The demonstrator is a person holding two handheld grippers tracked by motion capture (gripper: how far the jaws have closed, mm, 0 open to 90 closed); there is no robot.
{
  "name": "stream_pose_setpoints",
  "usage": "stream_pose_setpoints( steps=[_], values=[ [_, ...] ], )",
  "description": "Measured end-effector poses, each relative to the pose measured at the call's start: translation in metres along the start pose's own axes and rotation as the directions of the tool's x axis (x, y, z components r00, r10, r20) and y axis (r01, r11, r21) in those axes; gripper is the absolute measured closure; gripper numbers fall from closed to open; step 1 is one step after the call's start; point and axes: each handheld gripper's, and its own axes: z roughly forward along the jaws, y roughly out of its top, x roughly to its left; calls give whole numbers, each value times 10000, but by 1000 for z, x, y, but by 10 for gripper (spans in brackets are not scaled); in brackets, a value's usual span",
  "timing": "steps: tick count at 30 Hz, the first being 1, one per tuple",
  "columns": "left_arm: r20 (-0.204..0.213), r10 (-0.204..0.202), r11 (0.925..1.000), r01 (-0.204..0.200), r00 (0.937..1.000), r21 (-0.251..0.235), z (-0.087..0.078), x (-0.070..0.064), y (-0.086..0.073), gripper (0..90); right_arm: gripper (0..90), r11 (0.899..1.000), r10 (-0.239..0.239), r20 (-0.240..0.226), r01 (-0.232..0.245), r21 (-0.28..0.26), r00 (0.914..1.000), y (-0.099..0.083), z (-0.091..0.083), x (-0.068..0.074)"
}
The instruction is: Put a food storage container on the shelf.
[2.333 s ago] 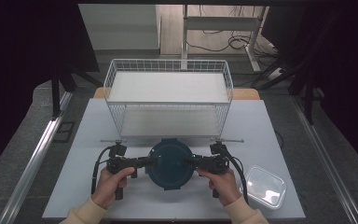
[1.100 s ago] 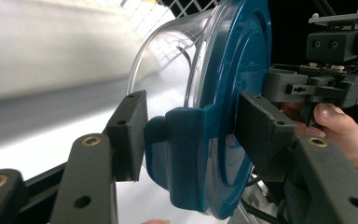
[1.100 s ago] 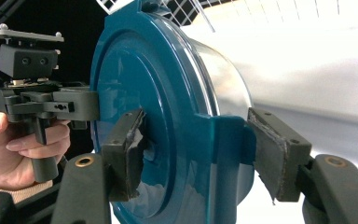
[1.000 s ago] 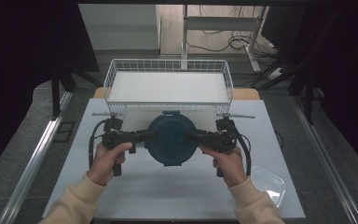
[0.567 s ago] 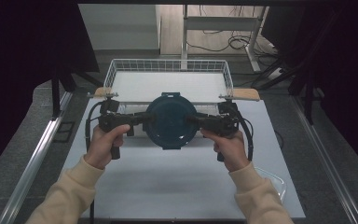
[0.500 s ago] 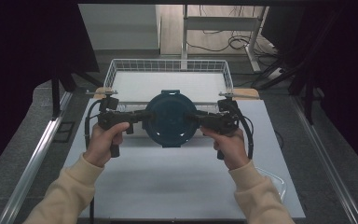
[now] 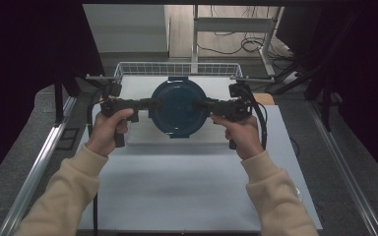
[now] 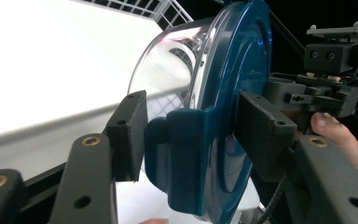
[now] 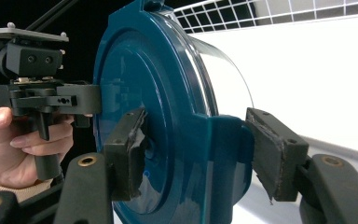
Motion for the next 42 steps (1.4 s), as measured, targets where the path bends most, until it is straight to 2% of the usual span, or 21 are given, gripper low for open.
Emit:
stream_pose_setpoints(
  steps=[2,4,5,7,15,20,26,27,30,31,33,35,38,42],
  values=[
    [-26,-15,10000,15,10000,-2,1,1,4,452,407,10000,85,-57,-85,39,9999,6,2,-3],
    [-104,-18,10000,18,9999,7,2,3,18,452,407,9998,178,-120,-177,83,9998,15,6,-5],
    [-104,-18,10000,18,9999,7,2,3,18,451,408,9997,207,-142,-205,97,9997,17,7,-6],
    [-87,-80,10000,80,9999,17,4,7,29,451,408,9995,288,-162,-286,106,9995,24,9,-9],
    [129,-460,9989,459,9989,34,15,27,52,449,410,9991,342,114,-345,244,9994,50,20,-18],
    [180,-1072,9942,1071,9941,29,24,40,59,450,410,9970,584,254,-596,496,9980,65,30,-29],
    [-90,-1362,9904,1364,9906,233,35,52,61,438,409,9919,950,336,-975,814,9949,69,41,-42],
    [-37,-1489,9886,1490,9888,210,37,54,61,436,410,9910,979,361,-1007,884,9945,68,43,-45],
    [-41,-1598,9869,1599,9871,200,38,57,62,439,410,9895,1223,338,-1245,740,9919,69,45,-49],
    [-67,-1834,9828,1835,9830,194,40,60,63,440,409,9870,1407,305,-1426,743,9896,70,47,-53],
    [-180,-2029,9790,2032,9790,158,43,62,65,442,408,9808,1797,260,-1811,727,9834,71,50,-58],
    [-308,-2257,9740,2262,9737,147,46,64,66,443,406,9711,2252,221,-2263,754,9741,72,54,-65],
    [-454,-2425,9696,2436,9691,205,50,67,69,443,404,9538,2913,116,-2914,734,9566,72,58,-75],
    [-564,-2662,9635,2674,9623,141,56,70,72,442,403,9406,3329,65,-3325,692,9429,71,62,-85]
  ],
)
